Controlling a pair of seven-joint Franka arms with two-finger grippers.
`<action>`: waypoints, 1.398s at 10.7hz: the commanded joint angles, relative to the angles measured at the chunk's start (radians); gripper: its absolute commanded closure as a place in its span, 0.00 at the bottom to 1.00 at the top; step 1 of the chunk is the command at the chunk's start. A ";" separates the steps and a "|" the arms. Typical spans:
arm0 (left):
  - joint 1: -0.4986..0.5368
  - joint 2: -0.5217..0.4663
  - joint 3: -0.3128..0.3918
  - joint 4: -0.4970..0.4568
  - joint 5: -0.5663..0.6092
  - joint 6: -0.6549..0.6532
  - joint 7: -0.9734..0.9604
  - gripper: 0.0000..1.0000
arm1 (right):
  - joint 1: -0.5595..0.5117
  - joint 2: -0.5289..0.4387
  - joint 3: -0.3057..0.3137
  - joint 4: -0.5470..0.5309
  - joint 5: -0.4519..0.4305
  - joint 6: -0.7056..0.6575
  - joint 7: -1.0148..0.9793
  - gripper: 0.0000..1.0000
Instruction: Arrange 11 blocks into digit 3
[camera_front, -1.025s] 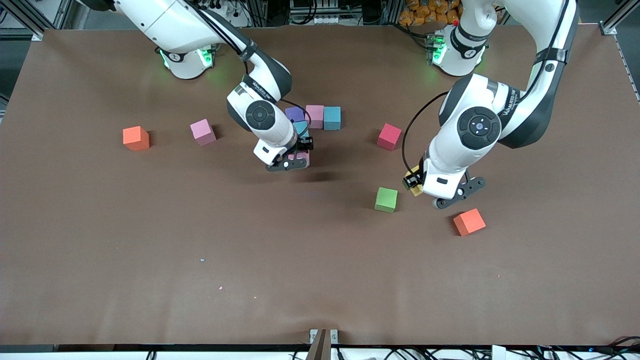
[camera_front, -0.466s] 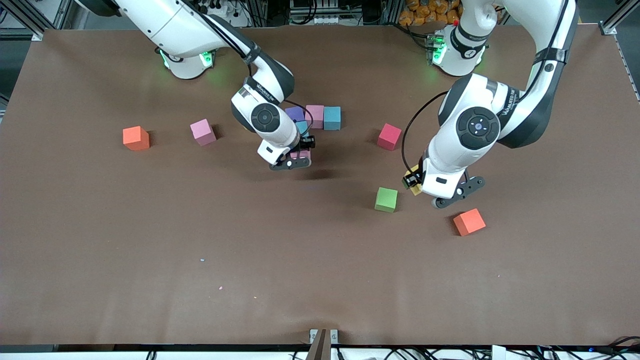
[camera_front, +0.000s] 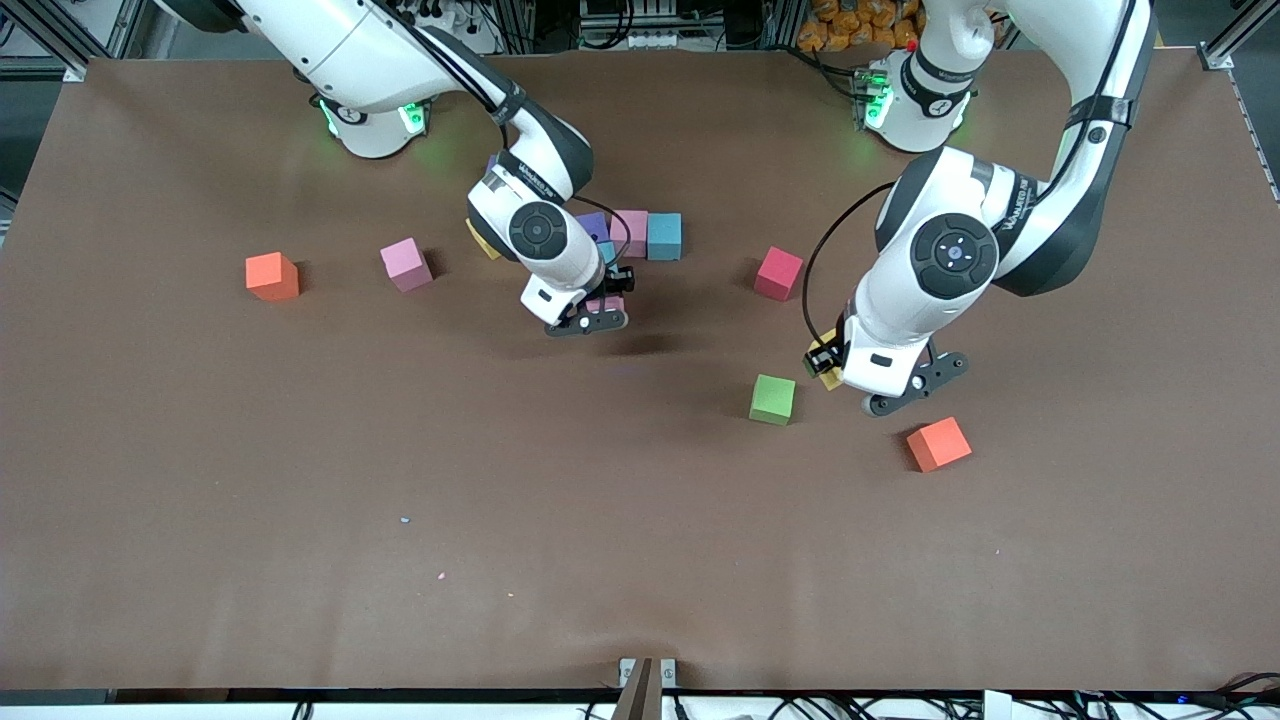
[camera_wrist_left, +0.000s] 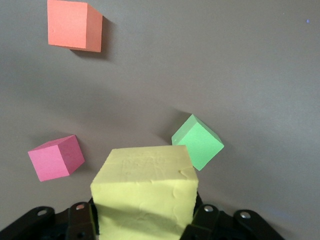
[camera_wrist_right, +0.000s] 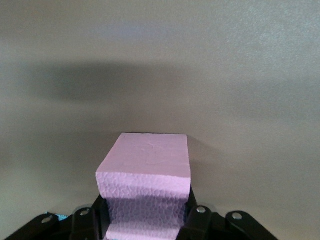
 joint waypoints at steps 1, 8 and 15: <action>0.001 -0.021 0.000 -0.016 -0.022 -0.009 0.022 0.84 | 0.015 0.030 -0.002 0.005 -0.019 -0.013 0.029 1.00; -0.005 -0.023 0.000 -0.005 -0.045 -0.009 0.020 0.84 | 0.017 0.027 -0.002 -0.005 -0.020 -0.043 0.039 1.00; -0.010 -0.021 -0.002 0.001 -0.042 -0.008 0.032 0.84 | 0.015 0.027 -0.002 -0.009 -0.020 -0.047 0.068 1.00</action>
